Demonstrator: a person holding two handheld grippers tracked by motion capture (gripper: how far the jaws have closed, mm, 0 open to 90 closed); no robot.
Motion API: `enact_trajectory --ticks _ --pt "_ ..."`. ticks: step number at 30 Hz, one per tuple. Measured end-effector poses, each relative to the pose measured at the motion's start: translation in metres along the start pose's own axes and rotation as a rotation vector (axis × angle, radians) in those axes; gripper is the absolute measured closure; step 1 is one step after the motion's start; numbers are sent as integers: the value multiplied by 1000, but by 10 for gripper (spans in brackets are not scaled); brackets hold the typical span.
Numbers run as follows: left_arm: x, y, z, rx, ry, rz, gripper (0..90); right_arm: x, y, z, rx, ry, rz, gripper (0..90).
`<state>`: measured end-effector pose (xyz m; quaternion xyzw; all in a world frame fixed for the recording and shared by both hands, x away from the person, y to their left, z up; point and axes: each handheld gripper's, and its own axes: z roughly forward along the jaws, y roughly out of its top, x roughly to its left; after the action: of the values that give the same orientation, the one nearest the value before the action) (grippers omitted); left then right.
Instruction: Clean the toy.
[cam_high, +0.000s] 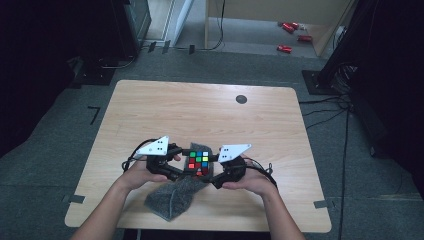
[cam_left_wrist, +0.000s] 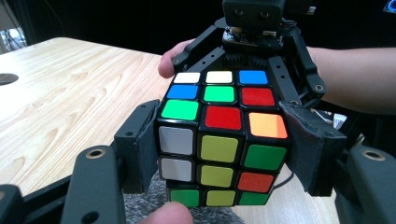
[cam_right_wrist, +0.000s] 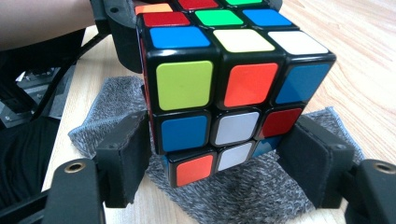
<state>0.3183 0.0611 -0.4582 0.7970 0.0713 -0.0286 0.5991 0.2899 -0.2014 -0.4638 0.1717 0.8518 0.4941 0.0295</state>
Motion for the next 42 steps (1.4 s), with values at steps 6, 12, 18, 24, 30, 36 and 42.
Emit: enact_trajectory --ticks 6,12,18,24,30,36,42 --pt "-2 1 1 12 33 19 354 -1 -1 1 6 -8 28 292" --pt "-1 -3 1 1 30 0 353 -1 -2 0 1 -6 32 292" --pt "-4 -3 -1 -7 37 15 353 -2 -2 -1 -17 7 34 294" --pt "-2 -4 -13 -9 90 24 353 1 -3 -3 -21 -32 27 241" --pt "-3 -7 -38 -36 181 16 354 12 -14 11 19 -131 84 110" --pt "-9 -13 -50 -53 235 5 354 29 -23 51 145 -256 75 28" --pt "-15 -18 -54 -25 272 17 353 23 -26 65 176 -381 136 370"
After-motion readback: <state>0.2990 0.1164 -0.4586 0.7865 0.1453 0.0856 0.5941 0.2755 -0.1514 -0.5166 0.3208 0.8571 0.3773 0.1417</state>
